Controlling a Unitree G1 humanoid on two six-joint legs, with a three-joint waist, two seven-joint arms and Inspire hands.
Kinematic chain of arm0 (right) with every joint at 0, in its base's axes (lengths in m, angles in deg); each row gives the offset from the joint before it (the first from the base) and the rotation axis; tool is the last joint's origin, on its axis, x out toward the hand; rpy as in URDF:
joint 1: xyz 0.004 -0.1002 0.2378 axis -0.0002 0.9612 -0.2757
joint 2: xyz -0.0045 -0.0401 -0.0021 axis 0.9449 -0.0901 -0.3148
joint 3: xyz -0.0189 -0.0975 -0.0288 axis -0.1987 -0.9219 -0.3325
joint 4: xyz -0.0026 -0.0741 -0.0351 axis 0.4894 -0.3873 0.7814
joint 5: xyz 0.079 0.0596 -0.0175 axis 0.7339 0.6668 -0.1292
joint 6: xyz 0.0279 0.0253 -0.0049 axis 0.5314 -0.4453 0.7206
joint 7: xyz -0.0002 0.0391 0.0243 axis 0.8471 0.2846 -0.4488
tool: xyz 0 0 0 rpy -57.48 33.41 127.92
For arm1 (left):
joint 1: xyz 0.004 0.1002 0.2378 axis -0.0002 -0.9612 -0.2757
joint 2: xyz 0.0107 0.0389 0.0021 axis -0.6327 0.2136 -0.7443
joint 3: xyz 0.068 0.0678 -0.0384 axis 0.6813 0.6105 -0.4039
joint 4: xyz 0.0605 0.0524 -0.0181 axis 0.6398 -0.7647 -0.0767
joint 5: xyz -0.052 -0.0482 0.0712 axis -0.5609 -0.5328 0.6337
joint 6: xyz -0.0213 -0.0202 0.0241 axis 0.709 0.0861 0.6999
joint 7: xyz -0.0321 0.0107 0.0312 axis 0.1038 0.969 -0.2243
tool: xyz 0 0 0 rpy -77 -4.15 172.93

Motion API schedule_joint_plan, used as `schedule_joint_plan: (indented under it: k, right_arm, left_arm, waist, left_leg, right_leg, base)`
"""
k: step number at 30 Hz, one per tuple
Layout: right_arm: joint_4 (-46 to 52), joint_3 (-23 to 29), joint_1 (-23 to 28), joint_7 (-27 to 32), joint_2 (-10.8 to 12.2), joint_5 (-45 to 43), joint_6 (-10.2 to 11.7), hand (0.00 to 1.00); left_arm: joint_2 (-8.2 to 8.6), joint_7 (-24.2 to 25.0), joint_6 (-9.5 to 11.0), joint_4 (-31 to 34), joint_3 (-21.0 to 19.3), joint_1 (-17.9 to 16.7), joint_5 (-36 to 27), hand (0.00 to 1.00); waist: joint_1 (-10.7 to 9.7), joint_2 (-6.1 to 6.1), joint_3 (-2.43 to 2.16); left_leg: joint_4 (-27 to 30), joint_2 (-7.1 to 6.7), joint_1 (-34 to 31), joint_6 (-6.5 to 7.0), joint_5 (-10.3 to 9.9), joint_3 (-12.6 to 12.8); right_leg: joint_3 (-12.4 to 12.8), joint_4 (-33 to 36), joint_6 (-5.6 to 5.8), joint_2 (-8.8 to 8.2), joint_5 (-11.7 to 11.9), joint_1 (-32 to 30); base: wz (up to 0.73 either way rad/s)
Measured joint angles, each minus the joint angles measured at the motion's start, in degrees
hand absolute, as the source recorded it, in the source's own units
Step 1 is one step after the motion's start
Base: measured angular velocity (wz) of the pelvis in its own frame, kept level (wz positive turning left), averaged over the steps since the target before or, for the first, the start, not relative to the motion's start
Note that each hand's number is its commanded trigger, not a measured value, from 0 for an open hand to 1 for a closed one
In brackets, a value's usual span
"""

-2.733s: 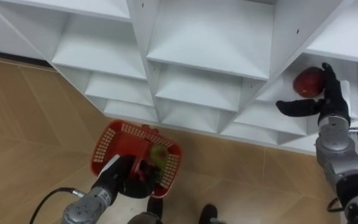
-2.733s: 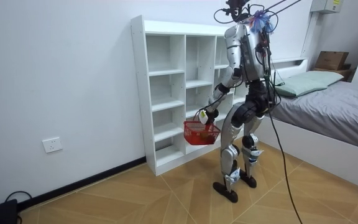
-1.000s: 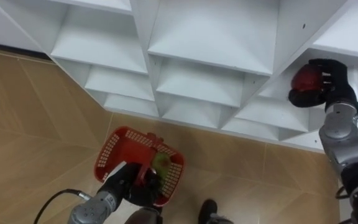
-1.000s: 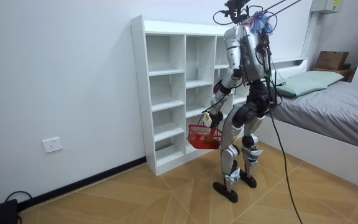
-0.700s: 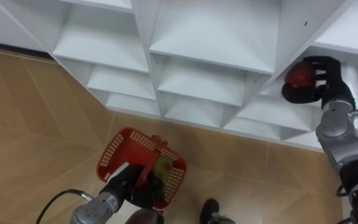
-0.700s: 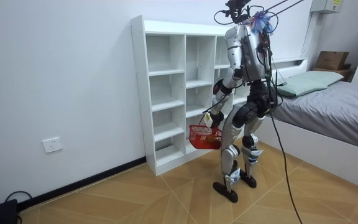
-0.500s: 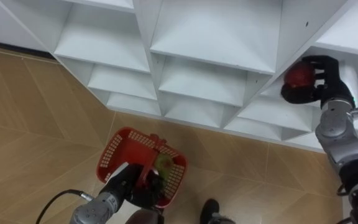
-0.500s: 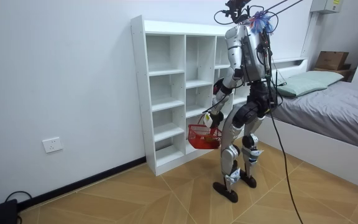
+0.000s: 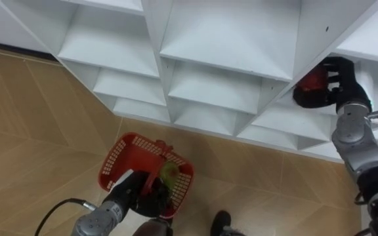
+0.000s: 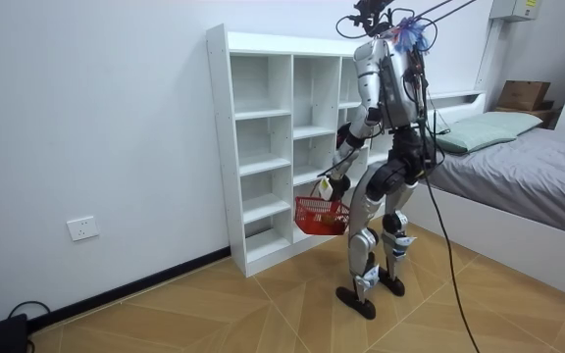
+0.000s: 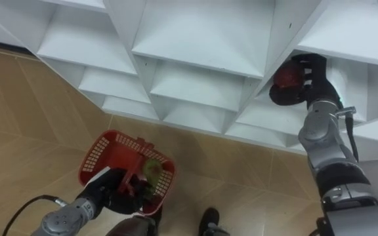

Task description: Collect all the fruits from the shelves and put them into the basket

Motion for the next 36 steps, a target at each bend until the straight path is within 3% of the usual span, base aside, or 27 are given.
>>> schedule_joint_plan:
  k: [10,19,20,23,26,36]
  right_arm:
    - [4.96,-0.61,2.08,-2.52,0.07,-0.10,0.97,1.00]
    - [8.18,-2.82,7.86,-6.95,0.19,-0.82,1.18,1.00]
    - [8.59,-2.88,9.30,-7.10,0.53,-0.06,1.26,1.00]
    - [10.28,-2.98,13.08,-8.36,1.45,-0.03,1.41,1.00]
    - [11.71,-2.95,17.37,-9.50,1.93,-1.86,1.46,1.00]
    - [19.15,-2.77,25.04,-11.37,2.26,-2.99,2.81,1.00]
  left_arm:
    - [0.01,0.06,0.10,0.02,-0.15,0.39,-0.15,1.00]
    - [-0.04,0.08,1.00,1.76,-1.22,1.10,-0.11,1.00]
    - [-0.02,0.16,1.29,1.77,-1.18,0.90,-0.07,1.00]
    - [-0.05,0.16,1.46,1.77,-1.24,-0.24,-0.01,1.00]
    - [-0.05,0.90,1.77,2.08,-1.77,-2.10,-0.05,1.00]
    - [0.34,1.71,3.79,2.79,-3.65,-4.00,-0.13,1.00]
  waist:
    - [-0.71,0.31,-0.25]
    - [-1.62,0.94,-0.71]
    - [-1.61,1.13,-1.16]
    - [-1.91,1.80,-1.85]
    - [-2.29,2.23,-2.91]
    - [-4.91,2.13,-3.02]
  left_leg:
    - [-1.13,0.39,1.39,-0.04,0.05,0.03]
    - [-2.07,0.81,5.15,-0.09,0.03,1.00]
    - [-2.07,0.82,5.66,-0.09,0.03,1.20]
    - [-2.96,0.88,8.52,-0.12,0.05,1.65]
    - [-4.75,0.91,11.93,-0.19,0.13,2.33]
    - [-7.30,0.86,17.01,-0.22,0.26,3.18]
  right_leg:
    - [-0.07,-3.66,0.38,1.23,1.32,2.55]
    - [0.91,-3.84,0.30,1.63,1.36,5.50]
    - [1.09,-4.06,0.27,1.74,1.39,6.06]
    - [1.46,-5.35,0.38,1.97,1.77,8.92]
    - [2.23,-7.69,0.74,2.47,2.09,11.97]
    - [2.78,-9.93,0.87,2.77,2.80,16.70]
  base:
    - [0.00]
    - [-0.04]
    - [-0.05]
    - [-0.08]
    - [-0.11]
    - [-0.06]
